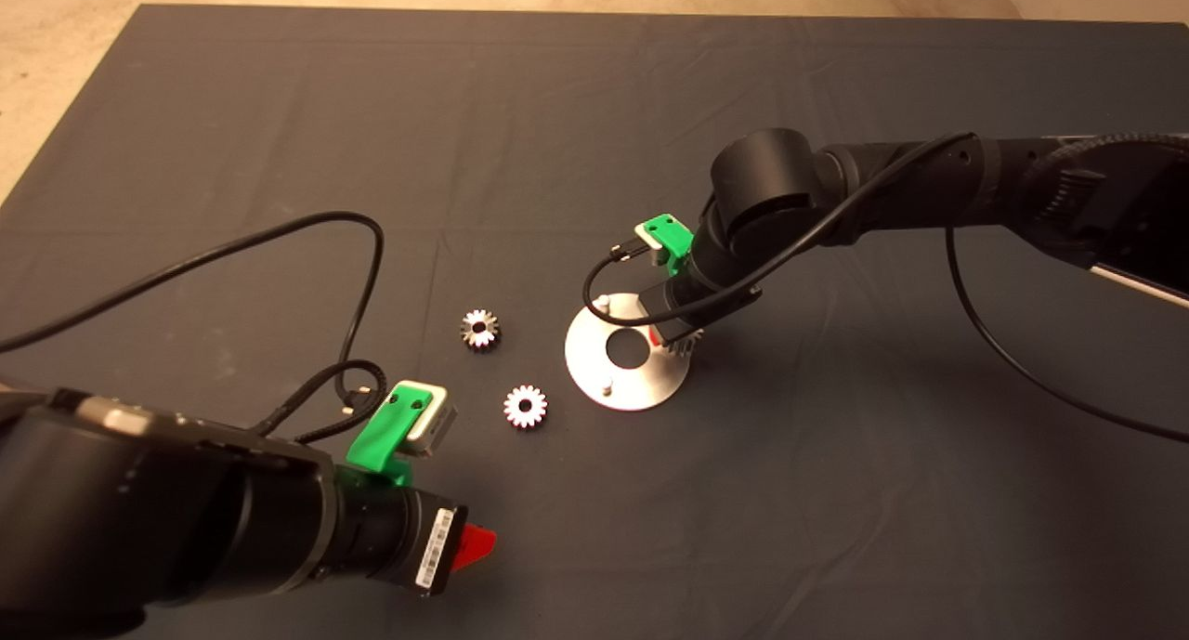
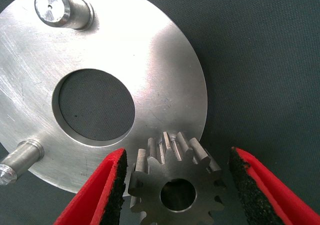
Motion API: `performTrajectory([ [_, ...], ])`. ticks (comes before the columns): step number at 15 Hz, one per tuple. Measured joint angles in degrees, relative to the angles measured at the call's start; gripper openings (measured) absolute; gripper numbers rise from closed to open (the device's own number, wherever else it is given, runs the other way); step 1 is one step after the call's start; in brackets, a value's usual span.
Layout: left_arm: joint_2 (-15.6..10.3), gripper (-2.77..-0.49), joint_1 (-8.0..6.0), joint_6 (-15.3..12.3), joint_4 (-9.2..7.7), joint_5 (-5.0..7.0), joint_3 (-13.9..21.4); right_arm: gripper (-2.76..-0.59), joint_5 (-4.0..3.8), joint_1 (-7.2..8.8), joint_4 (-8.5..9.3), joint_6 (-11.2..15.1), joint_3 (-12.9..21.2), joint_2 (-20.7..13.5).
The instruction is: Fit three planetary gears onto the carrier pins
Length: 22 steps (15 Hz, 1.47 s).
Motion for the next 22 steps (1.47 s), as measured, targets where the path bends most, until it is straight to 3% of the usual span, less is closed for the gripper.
performTrajectory([
  [16, -1.7, -1.34, -0.02, 0.0, 0.01, -0.20, 0.0, -1.89, -0.09, 0.00, 0.02, 1.4, 1.2, 0.3],
  [21, -1.7, -1.34, -0.02, 0.0, 0.01, -0.20, 0.0, -1.89, -0.80, -0.02, 0.32, 3.0, 2.0, 0.4],
  [22, -1.7, -1.34, 0.00, 0.0, 0.01, -0.20, 0.0, -1.89, -0.66, -0.02, 0.41, 3.0, 2.2, 0.4],
])
